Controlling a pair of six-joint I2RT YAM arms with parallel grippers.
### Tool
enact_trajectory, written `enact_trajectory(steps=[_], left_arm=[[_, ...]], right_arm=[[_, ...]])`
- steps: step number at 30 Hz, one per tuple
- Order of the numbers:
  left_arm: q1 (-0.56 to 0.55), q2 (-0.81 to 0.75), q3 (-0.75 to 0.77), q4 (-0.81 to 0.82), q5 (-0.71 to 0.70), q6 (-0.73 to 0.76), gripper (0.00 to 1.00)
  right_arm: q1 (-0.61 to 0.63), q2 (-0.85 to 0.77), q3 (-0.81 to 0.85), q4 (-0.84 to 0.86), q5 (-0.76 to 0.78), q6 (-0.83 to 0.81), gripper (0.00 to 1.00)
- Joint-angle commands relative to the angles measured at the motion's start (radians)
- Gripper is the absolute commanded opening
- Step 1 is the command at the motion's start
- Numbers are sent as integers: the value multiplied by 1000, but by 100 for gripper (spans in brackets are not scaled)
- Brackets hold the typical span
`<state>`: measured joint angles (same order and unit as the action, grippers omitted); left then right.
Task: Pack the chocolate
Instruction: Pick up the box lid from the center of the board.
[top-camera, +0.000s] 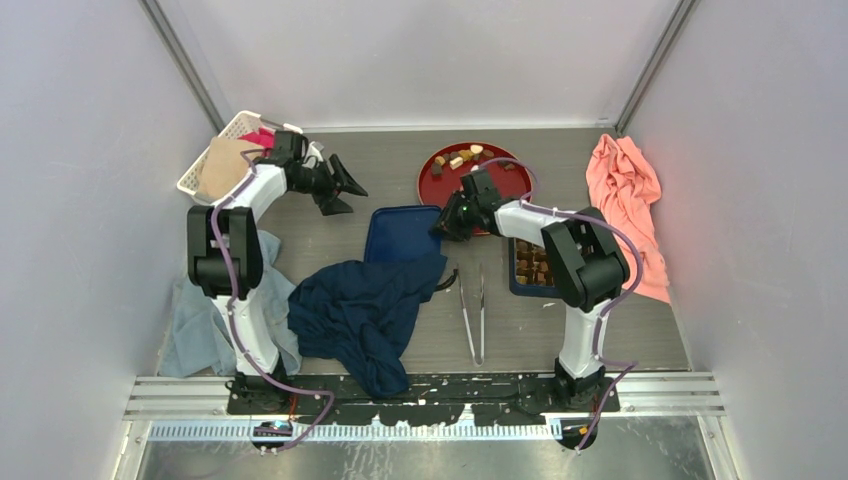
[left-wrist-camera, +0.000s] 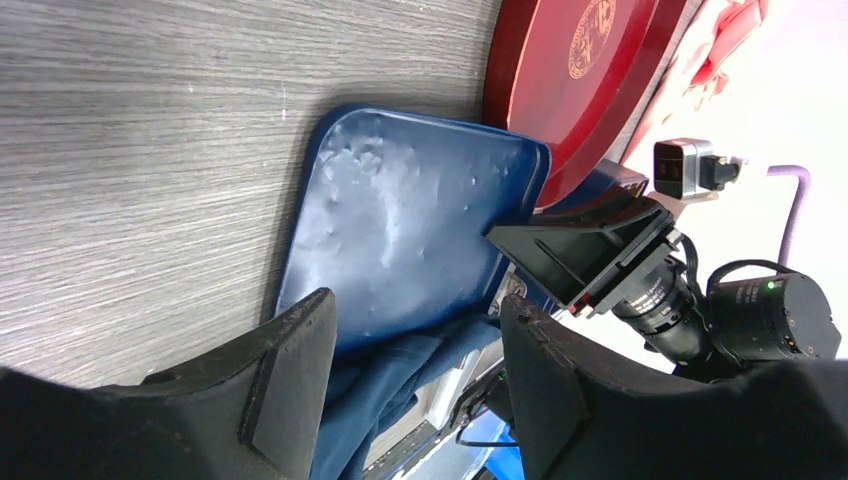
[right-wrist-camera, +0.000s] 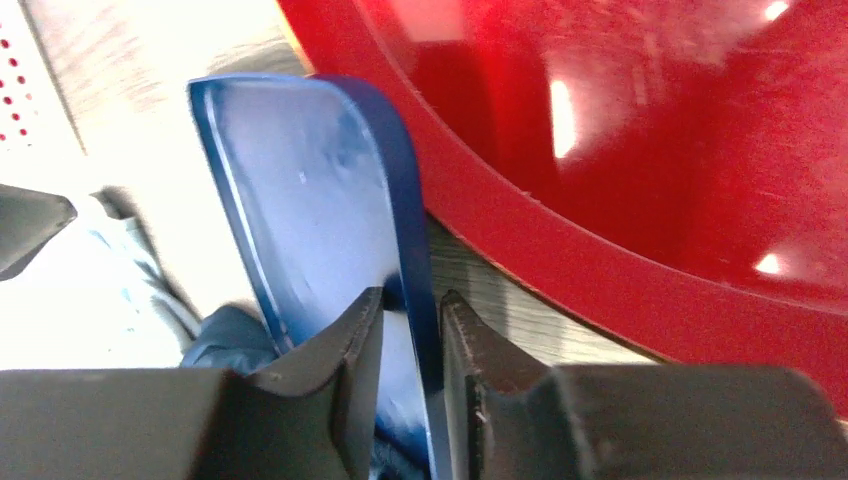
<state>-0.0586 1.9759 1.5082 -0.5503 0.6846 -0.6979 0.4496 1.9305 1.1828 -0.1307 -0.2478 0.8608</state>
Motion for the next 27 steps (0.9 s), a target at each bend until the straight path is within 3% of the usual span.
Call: enact_trajectory(steps=[1, 6, 9, 18, 27], left_arm=[[17, -80, 19, -21, 21, 14, 62], [16, -107, 87, -56, 21, 22, 62], [17, -116, 141, -75, 19, 25, 62], [18, -160, 291, -76, 45, 9, 62], [18, -234, 256, -40, 179, 23, 70]], right_arm=[[-3, -75, 9, 84, -43, -5, 26], [-4, -137, 87, 23, -67, -55, 8], [-4, -143, 169, -11, -96, -69, 2], [-14, -154, 435, -130, -120, -110, 1], [-178, -392, 239, -52, -280, -84, 1]])
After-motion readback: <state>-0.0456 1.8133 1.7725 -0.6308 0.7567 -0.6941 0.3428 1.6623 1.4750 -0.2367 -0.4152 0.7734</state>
